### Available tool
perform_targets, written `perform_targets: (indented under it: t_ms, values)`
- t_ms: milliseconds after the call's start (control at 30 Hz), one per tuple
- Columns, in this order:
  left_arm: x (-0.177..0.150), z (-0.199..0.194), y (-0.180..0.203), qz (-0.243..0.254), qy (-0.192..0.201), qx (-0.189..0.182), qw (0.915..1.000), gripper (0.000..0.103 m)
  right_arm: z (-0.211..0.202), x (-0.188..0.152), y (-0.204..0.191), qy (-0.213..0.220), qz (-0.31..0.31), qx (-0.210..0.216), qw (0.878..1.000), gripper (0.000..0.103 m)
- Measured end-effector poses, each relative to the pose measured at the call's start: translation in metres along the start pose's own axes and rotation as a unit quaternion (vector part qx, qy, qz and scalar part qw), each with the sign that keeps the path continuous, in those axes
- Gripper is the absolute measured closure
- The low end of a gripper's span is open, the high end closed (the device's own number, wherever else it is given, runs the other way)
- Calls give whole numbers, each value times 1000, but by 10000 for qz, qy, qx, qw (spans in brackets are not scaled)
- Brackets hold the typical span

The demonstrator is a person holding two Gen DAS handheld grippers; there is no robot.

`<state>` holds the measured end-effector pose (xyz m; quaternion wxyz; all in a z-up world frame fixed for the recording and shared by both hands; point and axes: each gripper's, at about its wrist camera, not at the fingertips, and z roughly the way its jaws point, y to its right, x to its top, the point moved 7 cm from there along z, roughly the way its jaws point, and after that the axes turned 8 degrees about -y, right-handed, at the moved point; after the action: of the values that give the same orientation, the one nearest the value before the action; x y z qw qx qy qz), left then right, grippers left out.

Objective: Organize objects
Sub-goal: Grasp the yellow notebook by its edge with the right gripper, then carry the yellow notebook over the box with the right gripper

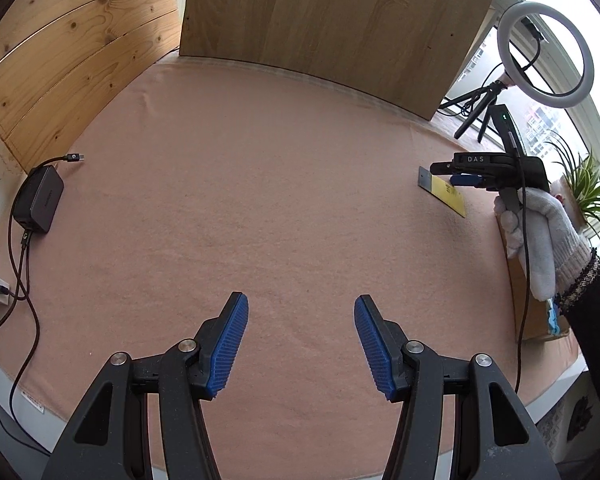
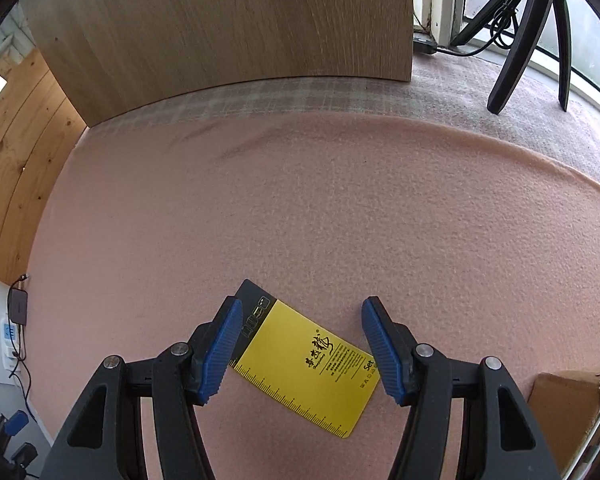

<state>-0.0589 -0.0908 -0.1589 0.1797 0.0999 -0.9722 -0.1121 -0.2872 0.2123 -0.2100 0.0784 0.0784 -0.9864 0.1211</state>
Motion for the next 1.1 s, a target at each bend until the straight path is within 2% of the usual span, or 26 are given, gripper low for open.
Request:
perform_targets:
  t_ms: [100, 267, 367, 433, 500, 633, 733, 867, 1100]
  values:
    - [5, 3, 5, 29, 25, -52, 10000, 44, -1, -5, 2, -159, 23, 147, 9998, 45]
    - [10, 7, 18, 134, 11, -142, 9998, 44, -5, -21, 4, -421, 190, 655, 9968, 45]
    - [10, 10, 25, 210, -19, -173, 9996, 44, -8, -33, 0, -485, 93, 703, 9963, 45]
    - [10, 12, 30, 241, -37, -198, 9995, 44, -8, -42, -8, -518, -102, 586, 9969, 45]
    - [9, 13, 34, 263, -60, -225, 9994, 44, -7, -48, -17, -471, -368, 192, 9980, 45]
    - [8, 14, 40, 300, -78, -260, 9992, 44, -2, -58, -35, -443, -870, -336, 9947, 45]
    - [8, 14, 41, 318, -68, -274, 9991, 44, 0, -62, -38, -349, -1032, -824, 9906, 54]
    - [7, 14, 43, 334, -57, -267, 9991, 44, -1, -70, -41, -302, -1041, -852, 9905, 55]
    - [8, 16, 56, 510, -46, -300, 9982, 44, -11, -96, -43, -154, -705, -645, 9953, 56]
